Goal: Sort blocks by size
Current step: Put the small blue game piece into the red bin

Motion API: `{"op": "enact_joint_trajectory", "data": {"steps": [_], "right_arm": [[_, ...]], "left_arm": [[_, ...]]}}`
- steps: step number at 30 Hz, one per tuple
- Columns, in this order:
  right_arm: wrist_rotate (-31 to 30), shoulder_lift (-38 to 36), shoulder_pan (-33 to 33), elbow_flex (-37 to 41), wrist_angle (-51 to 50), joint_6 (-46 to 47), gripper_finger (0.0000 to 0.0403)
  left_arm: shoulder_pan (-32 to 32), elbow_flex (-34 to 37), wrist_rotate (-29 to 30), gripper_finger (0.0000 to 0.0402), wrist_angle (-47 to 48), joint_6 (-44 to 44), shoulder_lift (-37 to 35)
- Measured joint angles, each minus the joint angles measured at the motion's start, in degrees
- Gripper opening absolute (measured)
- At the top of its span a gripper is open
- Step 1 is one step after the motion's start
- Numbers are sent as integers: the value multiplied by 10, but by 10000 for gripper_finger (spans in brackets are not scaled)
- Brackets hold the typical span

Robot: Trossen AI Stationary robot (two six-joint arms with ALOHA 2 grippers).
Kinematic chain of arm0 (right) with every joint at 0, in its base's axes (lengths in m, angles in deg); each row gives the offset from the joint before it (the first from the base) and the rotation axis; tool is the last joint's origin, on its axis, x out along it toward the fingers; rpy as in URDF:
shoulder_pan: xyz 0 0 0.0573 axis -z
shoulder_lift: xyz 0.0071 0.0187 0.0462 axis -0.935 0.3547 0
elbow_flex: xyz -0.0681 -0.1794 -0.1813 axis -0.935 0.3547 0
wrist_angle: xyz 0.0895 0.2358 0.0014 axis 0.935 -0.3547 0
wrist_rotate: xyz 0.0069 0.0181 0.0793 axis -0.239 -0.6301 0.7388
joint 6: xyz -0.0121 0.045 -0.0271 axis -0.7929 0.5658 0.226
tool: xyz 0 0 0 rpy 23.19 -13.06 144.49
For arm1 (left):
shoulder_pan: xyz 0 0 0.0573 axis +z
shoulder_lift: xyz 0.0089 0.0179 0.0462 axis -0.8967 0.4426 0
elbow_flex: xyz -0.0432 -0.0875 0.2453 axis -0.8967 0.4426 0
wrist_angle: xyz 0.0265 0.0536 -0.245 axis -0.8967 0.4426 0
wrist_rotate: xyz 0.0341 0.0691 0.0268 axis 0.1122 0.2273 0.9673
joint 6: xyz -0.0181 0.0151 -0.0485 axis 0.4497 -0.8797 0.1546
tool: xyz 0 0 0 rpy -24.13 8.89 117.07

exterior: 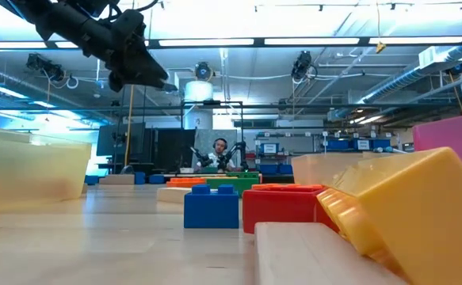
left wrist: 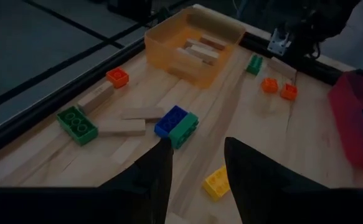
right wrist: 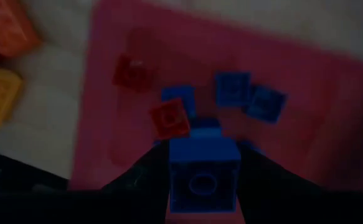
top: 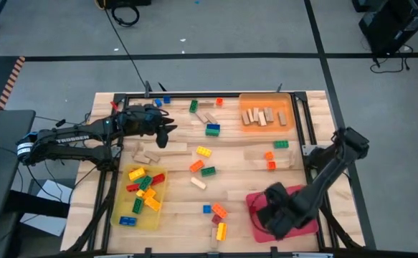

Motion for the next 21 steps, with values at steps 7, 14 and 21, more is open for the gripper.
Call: {"op": "enact_joint_trajectory", "data": {"steps": [7, 14, 21], "right_arm": [[11, 0, -39, 115, 163, 45, 152], [12, 0, -48, 150, 193, 48, 160], [32, -6, -48, 150, 161, 39, 325]], "left_arm": [[0, 0, 0, 154, -10, 0, 0], [0, 0, 0, 154, -10, 29, 0], [0, 0, 17, 161, -3, 34, 0]]}}
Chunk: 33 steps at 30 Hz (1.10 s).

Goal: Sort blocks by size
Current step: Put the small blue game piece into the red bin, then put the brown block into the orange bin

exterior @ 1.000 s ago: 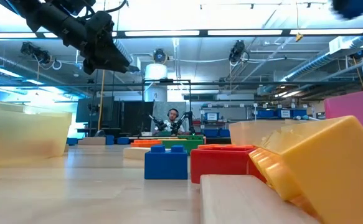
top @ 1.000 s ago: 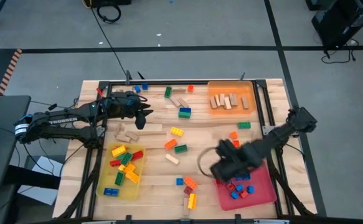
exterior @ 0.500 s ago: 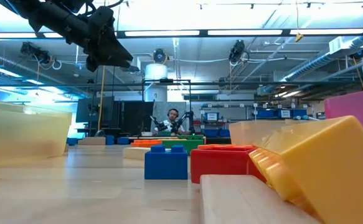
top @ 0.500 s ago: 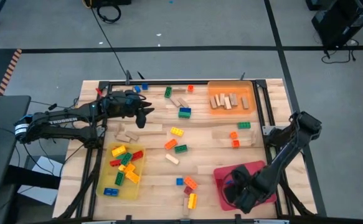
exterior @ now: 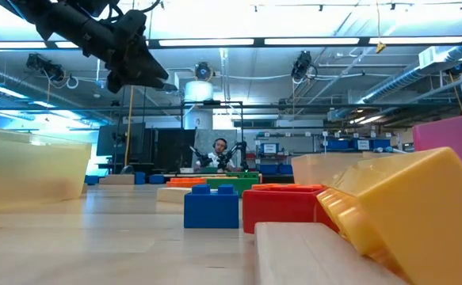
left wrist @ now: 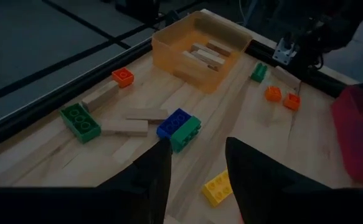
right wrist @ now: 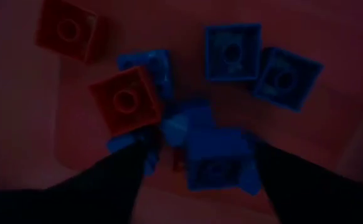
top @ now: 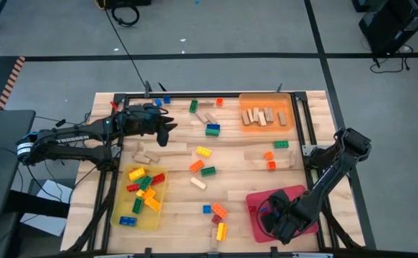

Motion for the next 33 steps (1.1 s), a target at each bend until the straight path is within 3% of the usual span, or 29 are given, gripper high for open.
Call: {"op": "enact_joint_trajectory", "data": {"steps": [4, 7, 20, 28, 33], "right_arm": [[7, -22, 0, 0, -15, -14, 378], [5, -49, 0, 0, -31, -14, 391], [-45, -143, 9, 0, -114, -12, 361], [-245, -204, 15, 0, -137, -82, 345], [-319, -278, 35, 36, -163, -129, 336]], "left_arm": [[0, 0, 11, 183, 2, 11, 0], [0, 0, 23, 200, -1, 10, 0], [0, 0, 25, 209, -34, 26, 0], [0, 0, 25, 209, -34, 26, 0], [0, 0, 24, 209, -34, 40, 0]]}}
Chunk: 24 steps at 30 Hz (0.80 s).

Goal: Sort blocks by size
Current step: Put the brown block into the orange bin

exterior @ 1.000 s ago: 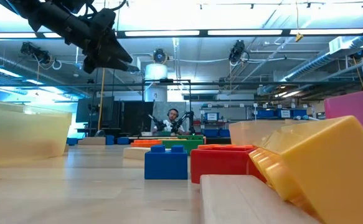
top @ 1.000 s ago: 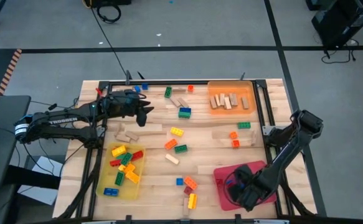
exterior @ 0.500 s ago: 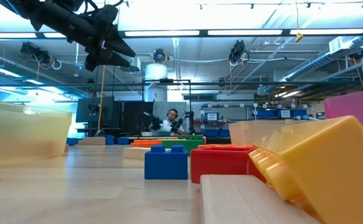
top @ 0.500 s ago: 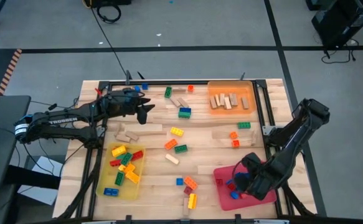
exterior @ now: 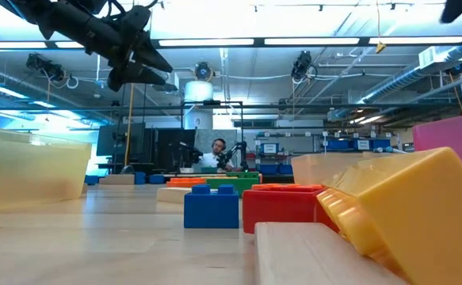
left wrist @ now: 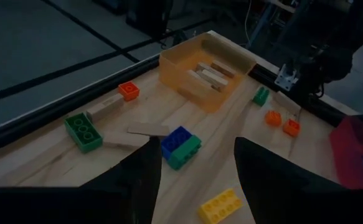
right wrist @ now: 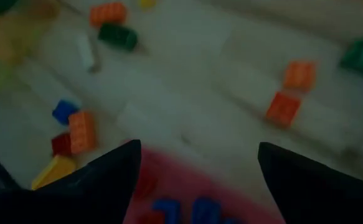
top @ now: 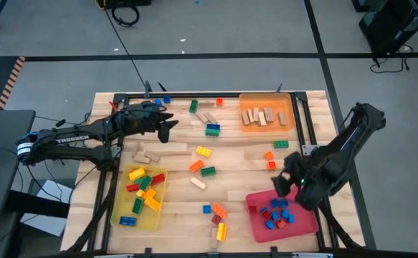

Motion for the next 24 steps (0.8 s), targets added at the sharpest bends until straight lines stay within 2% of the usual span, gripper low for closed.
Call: {"op": "enact_joint_trajectory", "data": {"steps": [4, 10, 14, 18, 21, 24], "right_arm": [[-21, -77, 36, 51, 6, -60, 334], [-22, -181, 105, 122, 44, -169, 334], [-20, -232, 152, 158, 101, -259, 334], [0, -262, 198, 183, 160, -349, 334], [18, -272, 234, 197, 200, -411, 334], [42, -272, 271, 199, 221, -466, 334]], "left_arm": [[0, 0, 7, 209, 4, 5, 0], [0, -1, 33, 209, 23, 55, 0], [0, -42, 91, 209, 182, 79, 0], [1, -80, 146, 209, 340, 154, 0], [17, -91, 147, 209, 439, 235, 0], [39, -87, 114, 209, 510, 296, 10]]}}
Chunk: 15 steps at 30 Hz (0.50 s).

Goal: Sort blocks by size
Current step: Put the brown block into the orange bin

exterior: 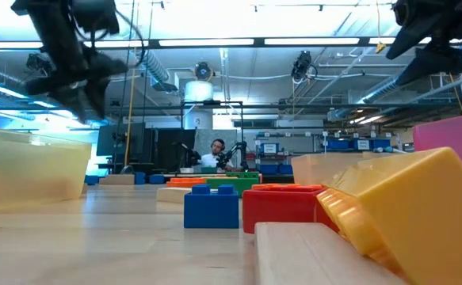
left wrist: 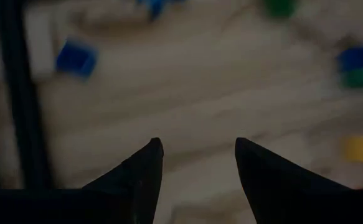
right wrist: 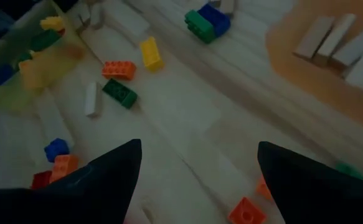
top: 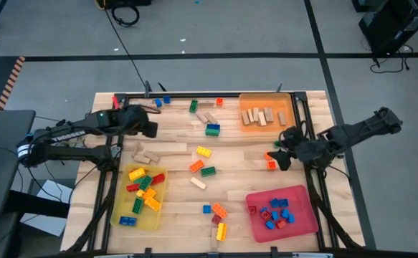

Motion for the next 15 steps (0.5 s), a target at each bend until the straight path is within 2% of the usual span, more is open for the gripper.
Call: {"op": "enact_joint_trajectory", "data": {"steps": [2, 8, 15], "right_arm": [[21, 2, 25, 0, 15, -40, 334], [87, 6, 90, 0, 65, -141, 334], [128, 11, 140, 0, 92, -193, 334]], "left_arm": [[18, 1, -22, 209, 37, 8, 12], [63, 1, -85, 209, 60, -1, 69], [81, 2, -129, 209, 97, -52, 169]]}}
